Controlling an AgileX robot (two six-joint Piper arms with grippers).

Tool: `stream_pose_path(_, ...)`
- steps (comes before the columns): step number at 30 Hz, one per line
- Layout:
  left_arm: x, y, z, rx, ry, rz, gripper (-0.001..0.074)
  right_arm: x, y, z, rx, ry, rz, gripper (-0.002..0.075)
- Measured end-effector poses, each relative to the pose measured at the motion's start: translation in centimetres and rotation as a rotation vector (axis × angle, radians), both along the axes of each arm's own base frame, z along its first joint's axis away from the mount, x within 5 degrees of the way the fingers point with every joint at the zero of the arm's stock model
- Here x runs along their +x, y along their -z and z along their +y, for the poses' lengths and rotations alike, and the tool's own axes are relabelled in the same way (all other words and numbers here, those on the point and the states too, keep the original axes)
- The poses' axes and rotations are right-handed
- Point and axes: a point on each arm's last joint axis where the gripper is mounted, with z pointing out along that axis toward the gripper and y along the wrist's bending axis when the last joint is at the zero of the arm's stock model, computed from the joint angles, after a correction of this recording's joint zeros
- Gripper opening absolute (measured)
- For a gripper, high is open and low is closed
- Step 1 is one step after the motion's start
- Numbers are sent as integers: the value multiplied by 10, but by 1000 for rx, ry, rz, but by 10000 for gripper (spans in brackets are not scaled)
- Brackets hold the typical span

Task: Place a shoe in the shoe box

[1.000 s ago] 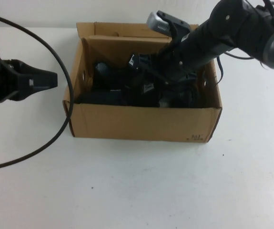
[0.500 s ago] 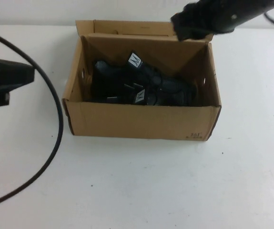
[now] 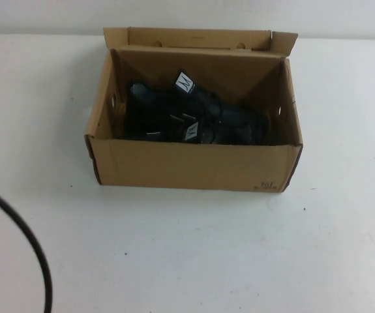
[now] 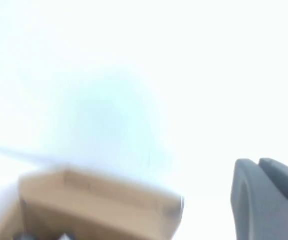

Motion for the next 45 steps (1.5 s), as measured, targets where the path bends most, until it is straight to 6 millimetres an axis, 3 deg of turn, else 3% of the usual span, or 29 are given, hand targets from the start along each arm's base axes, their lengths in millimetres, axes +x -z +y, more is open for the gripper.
stream_pose_path(4, -19, 30, 3, -81, -64, -44, -1, -50, 11, -22, 40, -22, -140, -15)
stream_pose_path(7, -33, 42, 5, -163, -114, -116, -1, -83, 44, -35, 54, -37, -179, -15)
stream_pose_path(9, -39, 46, 8, -221, -152, -168, -1, -94, 77, -40, 50, -44, -157, -15)
stream_pose_path(12, -42, 48, 10, -281, -185, -207, -1, -101, 131, -42, 22, -49, -80, -15)
stream_pose_path(19, -43, 50, 6, -293, -146, -173, -1, -109, 231, -45, 20, -54, 10, -17)
stream_pose_path(22, -44, 51, 6, -291, -138, -166, -1, -107, 267, -45, -21, -55, 45, -17)
stream_pose_path(25, -44, 51, 6, -291, -136, -165, -1, -105, 290, -44, -53, -58, 81, -17)
stream_pose_path(28, -44, 51, 6, -291, -136, -165, -1, -104, 299, -43, -69, -63, 86, -17)
stream_pose_path(45, -44, 51, 6, -285, -136, -165, -1, -104, 299, -42, -63, -69, 69, -17)
